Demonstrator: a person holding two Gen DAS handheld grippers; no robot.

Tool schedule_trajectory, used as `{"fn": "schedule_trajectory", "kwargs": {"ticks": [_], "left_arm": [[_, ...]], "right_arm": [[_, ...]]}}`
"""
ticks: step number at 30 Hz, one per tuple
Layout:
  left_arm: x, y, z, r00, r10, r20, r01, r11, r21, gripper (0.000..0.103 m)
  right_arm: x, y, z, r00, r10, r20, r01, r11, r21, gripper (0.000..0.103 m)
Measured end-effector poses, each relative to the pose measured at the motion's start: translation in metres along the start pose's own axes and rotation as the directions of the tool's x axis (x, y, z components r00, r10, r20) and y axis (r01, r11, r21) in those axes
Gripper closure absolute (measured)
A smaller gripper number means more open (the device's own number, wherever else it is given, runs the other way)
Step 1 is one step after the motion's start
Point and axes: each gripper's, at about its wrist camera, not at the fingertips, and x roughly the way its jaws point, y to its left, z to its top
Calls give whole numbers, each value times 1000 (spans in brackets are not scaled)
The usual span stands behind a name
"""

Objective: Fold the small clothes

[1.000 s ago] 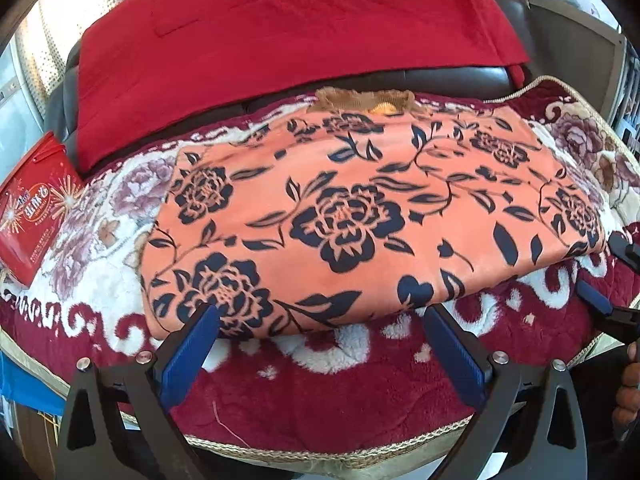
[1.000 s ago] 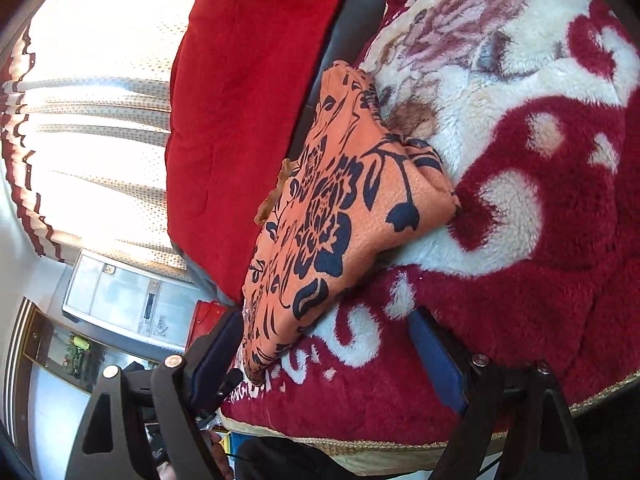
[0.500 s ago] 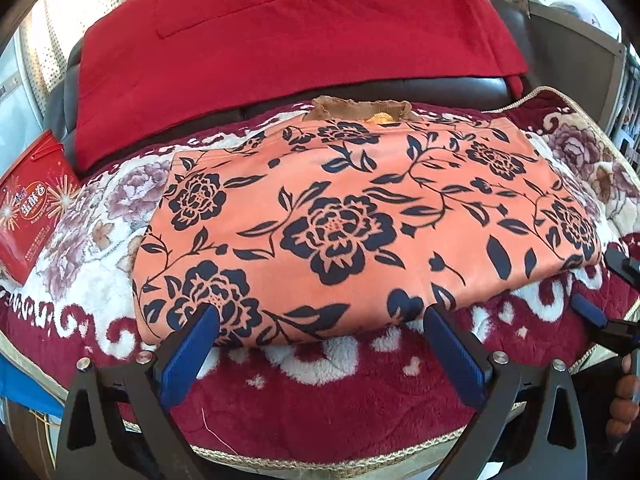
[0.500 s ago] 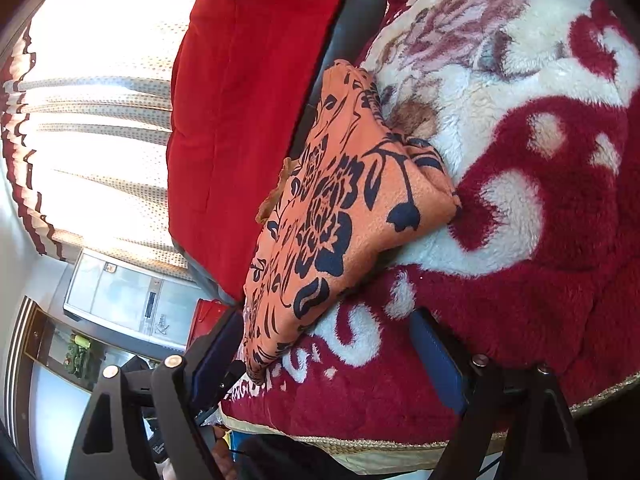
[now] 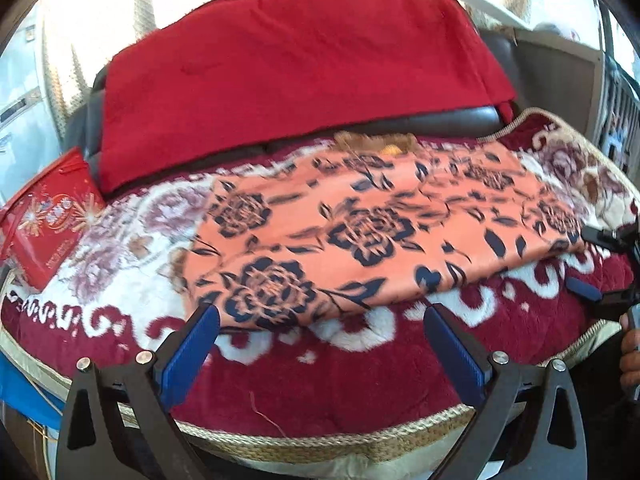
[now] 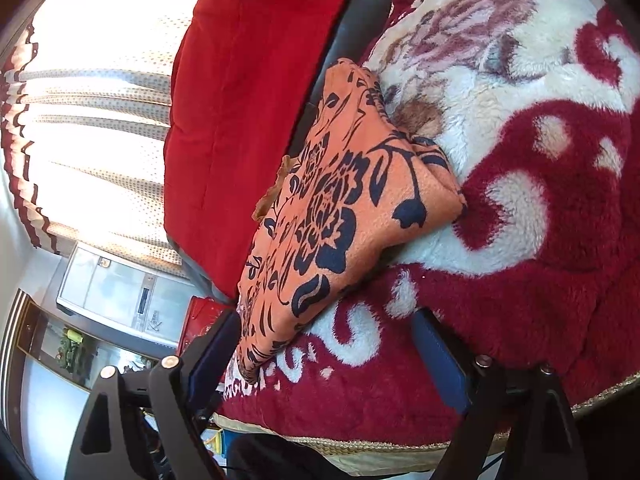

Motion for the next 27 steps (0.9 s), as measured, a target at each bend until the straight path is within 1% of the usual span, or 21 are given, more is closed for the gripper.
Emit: {"fn": "schedule_trajectory", "kwargs": {"ticks": [2, 4, 7, 9, 12, 13, 17, 21, 24, 27], "left_arm": [[-4, 7, -2, 1000, 11, 18, -10, 1000, -29, 1], [-5, 14, -9, 1000, 13, 20, -11, 998, -65, 1], [-7, 24, -26, 1000, 8, 3, -8, 995, -98, 1], [-12, 32, -39, 1000, -1, 12, 2, 993, -115, 1], [-16, 46, -52, 999, -12, 32, 16, 991, -135, 1], [-17, 51, -54, 999, -19, 39, 24, 989, -144, 1], [-14, 72, -62, 998, -35, 51, 44, 977, -209, 1], [0, 75, -65, 999, -48, 7, 48, 973, -226, 1], [3, 71, -63, 998, -58, 14, 60, 969, -241, 1], [6, 63, -60, 999, -41, 19, 44, 975, -219, 1]], "right_arm": [[0, 0, 0, 1000, 0, 0, 0, 1000, -3, 14], [0, 1, -1, 1000, -1, -1, 1, 1000, -6, 14], [1, 2, -3, 1000, -9, -1, 9, 1000, -11, 14], [1, 3, -4, 1000, -21, 1, 21, 1000, -18, 14], [5, 7, -7, 999, -50, 10, 50, 998, -33, 14], [6, 10, -8, 998, -63, 17, 64, 997, -41, 12], [11, 19, -13, 994, -106, 41, 108, 992, -63, 10], [12, 24, -16, 992, -113, 50, 117, 990, -78, 9], [14, 24, -15, 994, -105, 32, 107, 990, -90, 9], [14, 21, -13, 995, -91, 28, 93, 992, -82, 9]]}}
